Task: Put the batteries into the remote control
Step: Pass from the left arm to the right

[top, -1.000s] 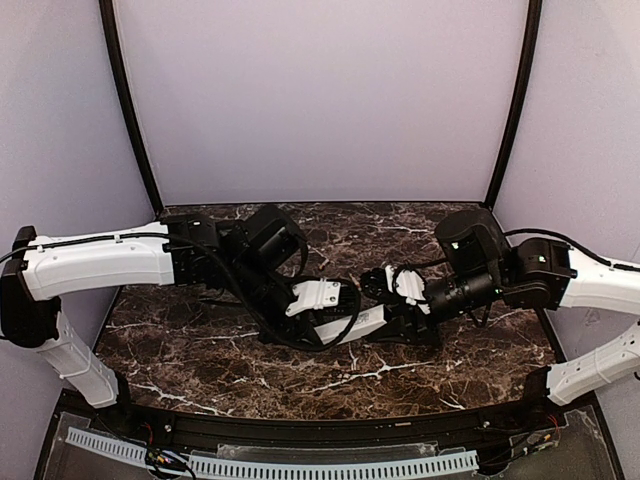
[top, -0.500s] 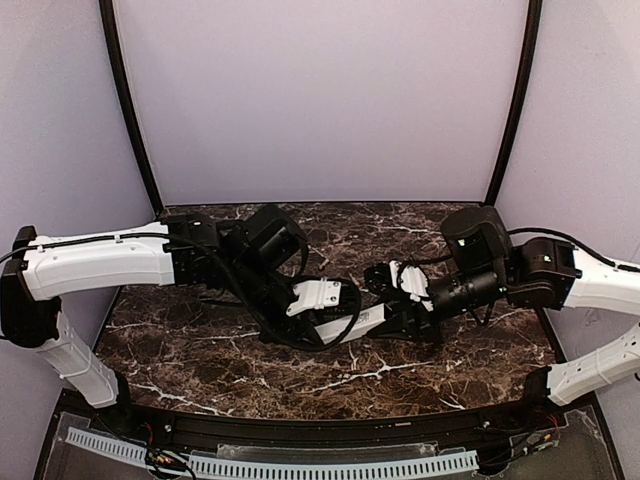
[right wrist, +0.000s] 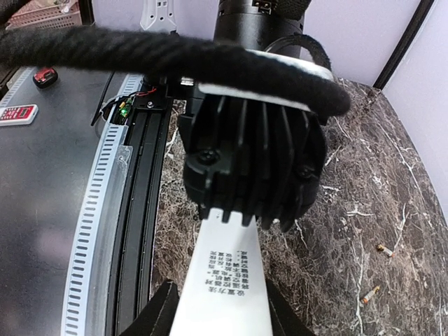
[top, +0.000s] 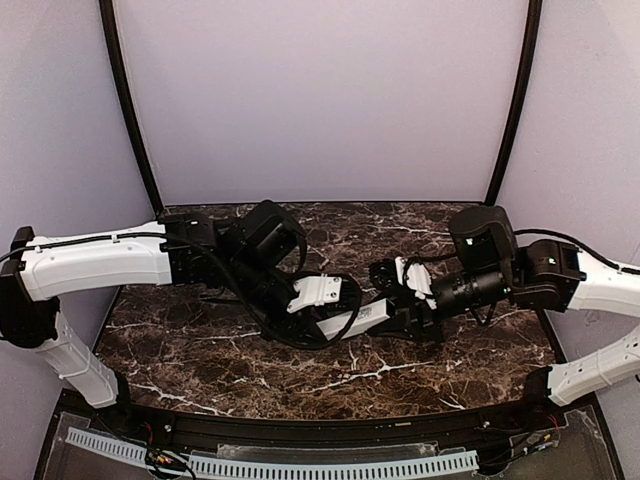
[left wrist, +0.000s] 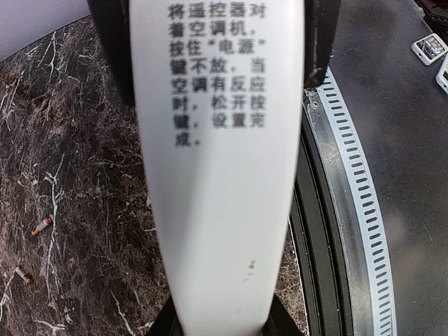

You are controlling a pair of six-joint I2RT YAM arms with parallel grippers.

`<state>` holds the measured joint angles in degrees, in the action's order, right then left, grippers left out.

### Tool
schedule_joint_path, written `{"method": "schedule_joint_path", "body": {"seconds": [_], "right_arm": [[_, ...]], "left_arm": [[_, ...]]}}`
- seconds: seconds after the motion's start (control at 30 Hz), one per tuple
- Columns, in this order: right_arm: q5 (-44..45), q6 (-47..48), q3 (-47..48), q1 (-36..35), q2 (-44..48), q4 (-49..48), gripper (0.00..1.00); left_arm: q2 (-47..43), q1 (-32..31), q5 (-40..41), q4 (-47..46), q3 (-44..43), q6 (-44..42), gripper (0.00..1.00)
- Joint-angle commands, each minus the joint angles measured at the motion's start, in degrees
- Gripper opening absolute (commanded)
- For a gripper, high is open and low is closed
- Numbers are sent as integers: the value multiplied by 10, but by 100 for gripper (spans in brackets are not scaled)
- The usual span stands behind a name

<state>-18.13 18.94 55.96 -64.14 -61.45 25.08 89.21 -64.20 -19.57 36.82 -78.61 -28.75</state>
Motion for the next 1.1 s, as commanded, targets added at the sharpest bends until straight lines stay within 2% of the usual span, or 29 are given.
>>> {"method": "schedule_joint_path", "body": {"seconds": [0.0, 0.1, 0.23, 0.47, 0.53, 0.7, 0.73, 0.77, 0.87, 1.0, 1.07], "right_arm": [[6, -12, -7, -6, 11, -27, 38], [9, -15, -9, -6, 14, -29, 37], [10, -15, -12, -6, 19, -31, 28], [4, -18, -14, -6, 33, -43, 19], [9, -20, -16, -5, 35, -47, 14], [33, -27, -47, -4, 50, -90, 7], [36, -29, -56, -3, 55, -98, 7], [38, -31, -66, -3, 60, -117, 6], [55, -35, -93, -2, 74, -163, 3], [75, -31, -119, -1, 90, -212, 0], [84, -27, -127, -1, 96, -229, 0]], "left_arm": [[-32, -2, -5, -23, 11, 1, 0], [-36, -2, -5, -28, 14, 0, 0], [-37, -2, -6, -32, 16, 0, 0], [-36, -2, -1, -34, 16, 0, 0], [-39, -2, 11, -40, 17, 6, 4], [-66, -2, 70, -76, 43, 35, 40], [-82, -2, 81, -92, 50, 40, 53], [-91, 0, 101, -115, 67, 51, 58], [-151, 12, 116, -169, 118, 74, 83], [-219, 42, 127, -249, 173, 140, 98], [-242, 62, 130, -277, 190, 186, 98]]}}
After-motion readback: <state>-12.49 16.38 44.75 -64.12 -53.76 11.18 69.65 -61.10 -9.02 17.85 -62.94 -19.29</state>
